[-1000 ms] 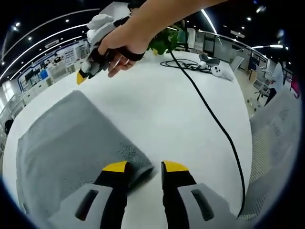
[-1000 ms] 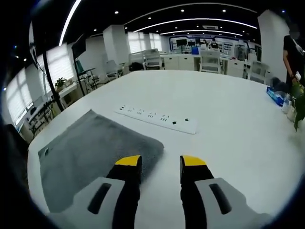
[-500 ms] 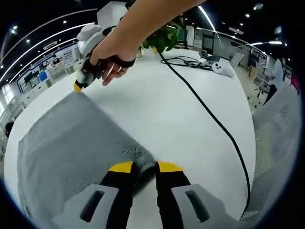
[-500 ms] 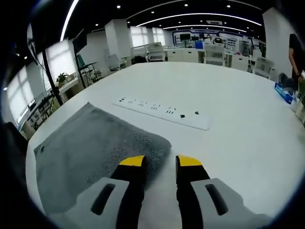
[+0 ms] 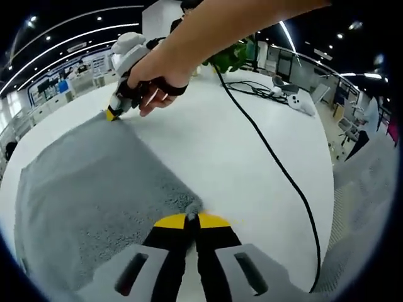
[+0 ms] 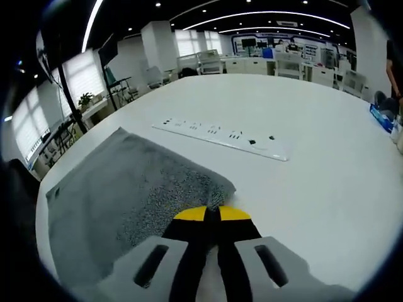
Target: Fold the towel on the table until its edges align and the towel forms a compact rectangular stack.
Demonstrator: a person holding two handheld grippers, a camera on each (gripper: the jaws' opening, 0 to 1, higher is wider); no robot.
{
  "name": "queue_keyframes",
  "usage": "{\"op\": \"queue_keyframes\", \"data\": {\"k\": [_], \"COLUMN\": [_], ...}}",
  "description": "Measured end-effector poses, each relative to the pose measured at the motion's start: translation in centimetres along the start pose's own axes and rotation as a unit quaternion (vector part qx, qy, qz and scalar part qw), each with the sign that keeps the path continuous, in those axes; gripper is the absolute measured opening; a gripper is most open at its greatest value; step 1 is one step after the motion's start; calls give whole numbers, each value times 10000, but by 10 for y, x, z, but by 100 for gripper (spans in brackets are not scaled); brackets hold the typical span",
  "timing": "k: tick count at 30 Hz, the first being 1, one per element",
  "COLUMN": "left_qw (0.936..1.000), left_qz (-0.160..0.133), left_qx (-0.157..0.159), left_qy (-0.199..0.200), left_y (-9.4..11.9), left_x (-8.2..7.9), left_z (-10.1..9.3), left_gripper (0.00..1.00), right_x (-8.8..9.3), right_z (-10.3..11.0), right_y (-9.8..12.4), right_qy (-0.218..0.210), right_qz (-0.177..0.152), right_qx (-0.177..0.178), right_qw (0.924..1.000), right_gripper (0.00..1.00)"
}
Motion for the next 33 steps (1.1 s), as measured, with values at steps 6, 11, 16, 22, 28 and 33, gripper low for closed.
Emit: {"op": "queue_keyframes", "data": {"k": [6, 11, 16, 22, 28, 33], "left_qw": [9996, 9984, 9960, 9931, 9896, 9869], "left_qz": [-53, -230, -449, -673, -922, -1119], "left_qx": [254, 475, 697, 843, 955, 1010], "left_qy": [103, 196, 325, 465, 549, 571], "left_y": [-4, -7, -7, -7, -3, 4], "left_x": [-10, -25, -42, -62, -82, -98], "left_z": [-21, -40, -62, -82, -101, -111], "left_gripper": [2, 2, 2, 2, 2, 3], "right_x": [6, 12, 18, 16, 10, 6], "right_z": [-18, -27, -45, -61, -76, -81], "right_y": [16, 32, 54, 85, 114, 132], "right_qy": [-72, -13, -95, -206, -395, -662], "right_qz": [111, 175, 192, 135, -5, -145], "right_qx": [51, 119, 248, 382, 562, 682], "right_qw": [9999, 9998, 9995, 9990, 9976, 9954], "right_gripper": [0, 0, 0, 0, 0, 0]}}
Point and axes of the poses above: the point that each gripper's makers call its tool centre point, and the gripper's own axes: y roughly backward along the fingers, z roughly to its left, x roughly out of its underside, the point moved 8 cm from there along y, roughly backward along the fingers
